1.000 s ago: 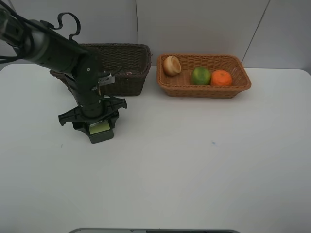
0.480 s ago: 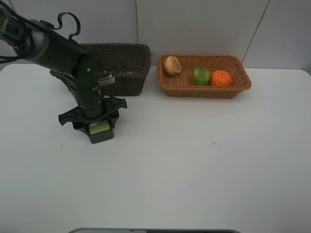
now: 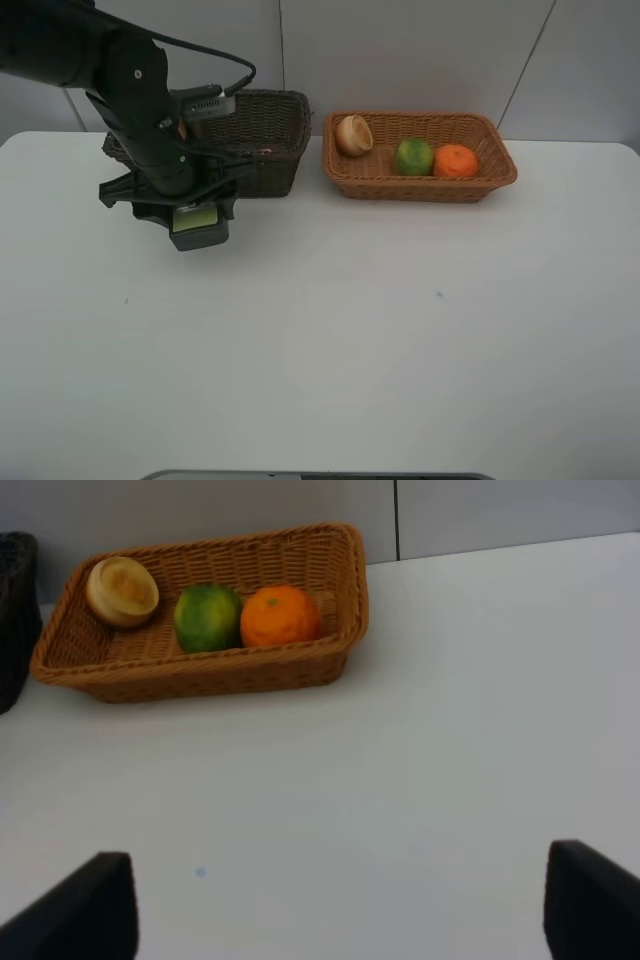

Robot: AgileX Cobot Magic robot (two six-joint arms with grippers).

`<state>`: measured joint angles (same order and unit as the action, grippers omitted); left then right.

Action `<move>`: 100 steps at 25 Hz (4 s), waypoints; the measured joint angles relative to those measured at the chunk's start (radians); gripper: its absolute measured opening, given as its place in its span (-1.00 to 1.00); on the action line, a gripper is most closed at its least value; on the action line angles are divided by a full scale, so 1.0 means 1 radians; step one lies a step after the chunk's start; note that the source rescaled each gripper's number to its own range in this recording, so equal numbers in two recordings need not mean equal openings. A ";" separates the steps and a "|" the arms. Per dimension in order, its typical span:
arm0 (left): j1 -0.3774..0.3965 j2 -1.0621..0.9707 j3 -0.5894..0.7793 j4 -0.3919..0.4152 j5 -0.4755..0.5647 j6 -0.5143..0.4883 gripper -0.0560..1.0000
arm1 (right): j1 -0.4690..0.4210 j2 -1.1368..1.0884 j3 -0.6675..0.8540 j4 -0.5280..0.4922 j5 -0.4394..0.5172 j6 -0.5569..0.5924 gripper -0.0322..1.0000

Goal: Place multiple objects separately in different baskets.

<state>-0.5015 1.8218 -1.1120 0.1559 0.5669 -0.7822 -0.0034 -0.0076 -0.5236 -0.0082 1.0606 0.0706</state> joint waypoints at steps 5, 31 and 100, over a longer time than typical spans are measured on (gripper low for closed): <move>0.007 -0.078 0.000 0.000 -0.013 0.064 0.65 | 0.000 0.000 0.000 0.000 0.000 0.000 0.70; 0.123 0.065 -0.018 0.179 -0.869 0.544 0.65 | 0.000 0.000 0.000 0.000 0.000 0.000 0.70; 0.264 -0.306 0.051 -0.110 -0.011 0.622 0.86 | 0.000 0.000 0.000 0.000 0.000 0.000 0.70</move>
<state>-0.2375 1.5160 -1.0606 0.0459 0.5558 -0.1599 -0.0034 -0.0076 -0.5236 -0.0082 1.0606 0.0706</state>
